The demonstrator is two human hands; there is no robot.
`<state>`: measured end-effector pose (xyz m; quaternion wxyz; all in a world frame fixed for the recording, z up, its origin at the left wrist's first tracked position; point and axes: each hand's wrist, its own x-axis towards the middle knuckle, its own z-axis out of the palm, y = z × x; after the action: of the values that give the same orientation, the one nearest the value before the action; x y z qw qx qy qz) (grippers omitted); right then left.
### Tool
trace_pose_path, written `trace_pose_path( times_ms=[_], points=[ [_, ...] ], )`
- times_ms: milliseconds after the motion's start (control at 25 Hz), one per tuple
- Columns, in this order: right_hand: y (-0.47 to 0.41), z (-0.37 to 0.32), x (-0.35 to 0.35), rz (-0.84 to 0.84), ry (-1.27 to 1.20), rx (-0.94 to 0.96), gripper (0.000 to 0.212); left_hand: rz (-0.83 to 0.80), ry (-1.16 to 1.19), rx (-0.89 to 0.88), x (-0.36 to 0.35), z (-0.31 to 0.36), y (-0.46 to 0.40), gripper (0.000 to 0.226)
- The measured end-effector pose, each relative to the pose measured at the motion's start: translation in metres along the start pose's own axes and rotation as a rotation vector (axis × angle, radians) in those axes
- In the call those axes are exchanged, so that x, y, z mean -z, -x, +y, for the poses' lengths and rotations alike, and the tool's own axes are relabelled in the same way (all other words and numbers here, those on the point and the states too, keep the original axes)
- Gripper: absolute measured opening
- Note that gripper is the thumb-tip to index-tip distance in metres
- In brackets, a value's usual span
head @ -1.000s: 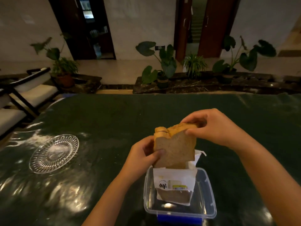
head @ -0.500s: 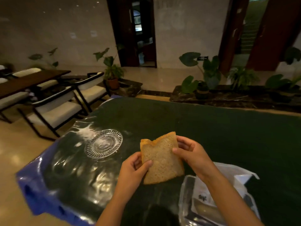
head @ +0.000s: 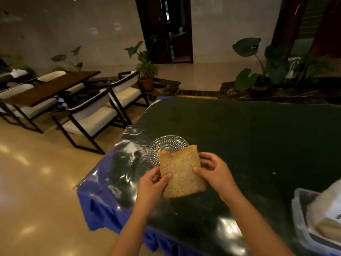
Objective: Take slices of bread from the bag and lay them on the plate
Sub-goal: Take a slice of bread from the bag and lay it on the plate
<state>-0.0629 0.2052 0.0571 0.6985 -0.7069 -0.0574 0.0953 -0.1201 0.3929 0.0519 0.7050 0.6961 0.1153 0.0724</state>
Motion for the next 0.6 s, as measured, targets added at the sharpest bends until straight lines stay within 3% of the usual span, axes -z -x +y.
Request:
trace_pose_path(
  times_ms=[480,600],
  points=[
    [-0.14,0.069,-0.048,0.21,-0.104,-0.12,0.04,0.032,-0.262,0.03,0.017,-0.036,-0.162,0.017],
    [-0.183,0.089,-0.058,0.28,-0.065,-0.152,0.04,0.034,-0.302,0.067,0.019,-0.053,-0.212,0.025]
  ],
)
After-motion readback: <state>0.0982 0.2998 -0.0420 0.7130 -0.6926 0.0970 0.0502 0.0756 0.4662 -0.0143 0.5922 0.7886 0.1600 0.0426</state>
